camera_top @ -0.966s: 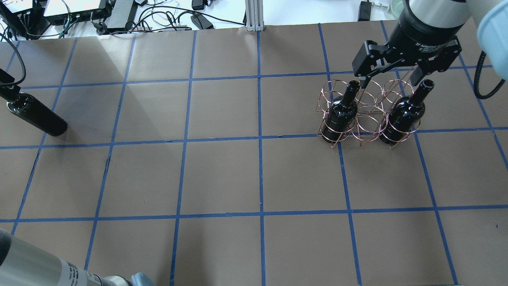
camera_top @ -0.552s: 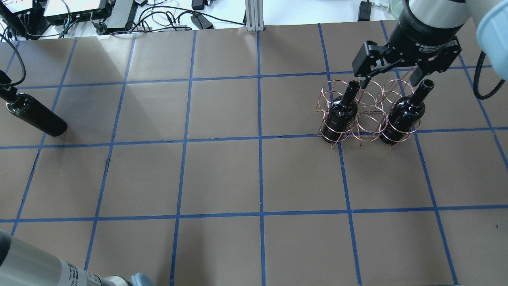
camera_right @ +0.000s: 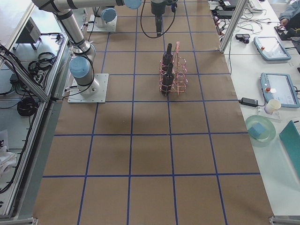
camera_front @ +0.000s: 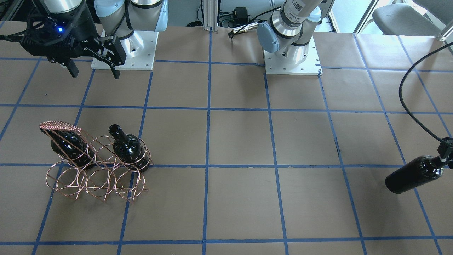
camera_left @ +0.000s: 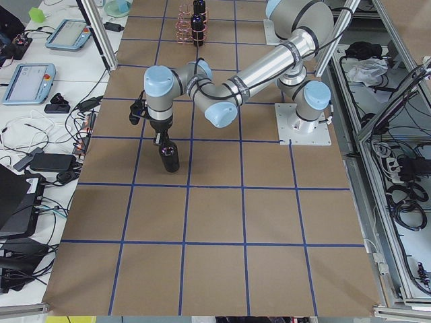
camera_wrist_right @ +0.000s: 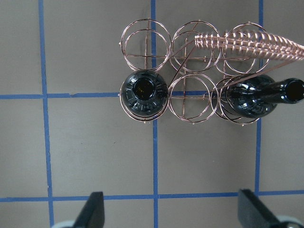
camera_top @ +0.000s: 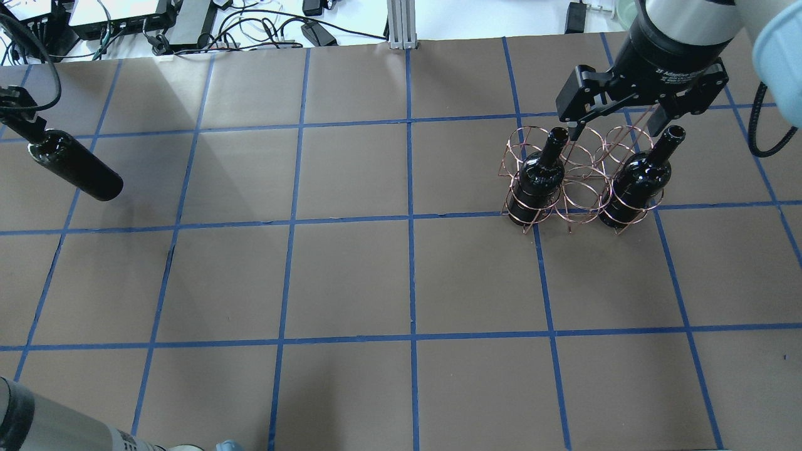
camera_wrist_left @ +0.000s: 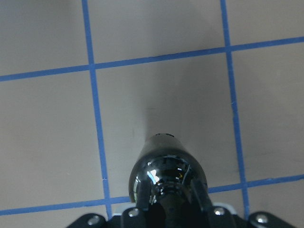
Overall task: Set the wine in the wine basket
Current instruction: 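Lift the bottle upright with the left gripper toward the table center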
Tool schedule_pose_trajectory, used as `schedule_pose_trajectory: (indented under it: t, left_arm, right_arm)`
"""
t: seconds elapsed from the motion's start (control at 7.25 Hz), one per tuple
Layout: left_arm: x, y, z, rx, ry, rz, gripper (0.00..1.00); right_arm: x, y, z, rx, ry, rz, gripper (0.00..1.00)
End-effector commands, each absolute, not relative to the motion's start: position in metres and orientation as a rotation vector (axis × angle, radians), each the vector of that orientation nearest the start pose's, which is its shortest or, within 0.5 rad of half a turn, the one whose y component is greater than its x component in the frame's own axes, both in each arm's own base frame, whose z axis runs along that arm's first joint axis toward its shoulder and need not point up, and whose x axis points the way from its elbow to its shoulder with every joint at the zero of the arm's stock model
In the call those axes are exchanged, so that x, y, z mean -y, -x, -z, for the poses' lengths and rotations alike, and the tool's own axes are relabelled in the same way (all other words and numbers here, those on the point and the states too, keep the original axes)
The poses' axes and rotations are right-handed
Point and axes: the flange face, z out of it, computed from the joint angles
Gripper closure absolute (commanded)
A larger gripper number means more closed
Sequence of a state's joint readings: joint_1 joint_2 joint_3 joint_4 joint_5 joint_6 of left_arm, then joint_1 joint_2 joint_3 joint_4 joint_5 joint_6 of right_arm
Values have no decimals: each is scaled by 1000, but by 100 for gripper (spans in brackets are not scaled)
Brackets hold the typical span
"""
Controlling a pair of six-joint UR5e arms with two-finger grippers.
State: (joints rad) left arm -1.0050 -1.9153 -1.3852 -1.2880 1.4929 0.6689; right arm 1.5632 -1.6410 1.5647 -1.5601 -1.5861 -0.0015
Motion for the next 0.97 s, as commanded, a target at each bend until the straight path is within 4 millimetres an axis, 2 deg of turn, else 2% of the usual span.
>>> schedule_pose_trajectory:
  t: [0.0,0.14,0.28,0.41,0.55,0.69,0.83]
  left_arm:
    - [617,-163,-434,-3137,-58,226,100]
    - [613,-140,-438,-3139,-45,225,100]
    - [608,-104,-441,-3156,66,228,100]
    - [603,-53,-448,-3160,82,237,100]
    - [595,-11,-450,-3168,59,228,100]
    - [580,19,-440,-3187,142,194,100]
    - [560,52,-436,-3197,121,183,100]
  right_arm:
    - [469,-128,-523,-3156,-10,102,0]
    - [469,-128,-522,-3156,-8,99,0]
    - [470,-128,-521,-3154,-8,94,0]
    - [470,-128,-521,-3154,-5,92,0]
    - [470,-128,-521,-3154,-8,92,0]
    - [470,-128,-521,-3154,-8,92,0]
    - [469,-128,-521,-3159,-8,94,0]
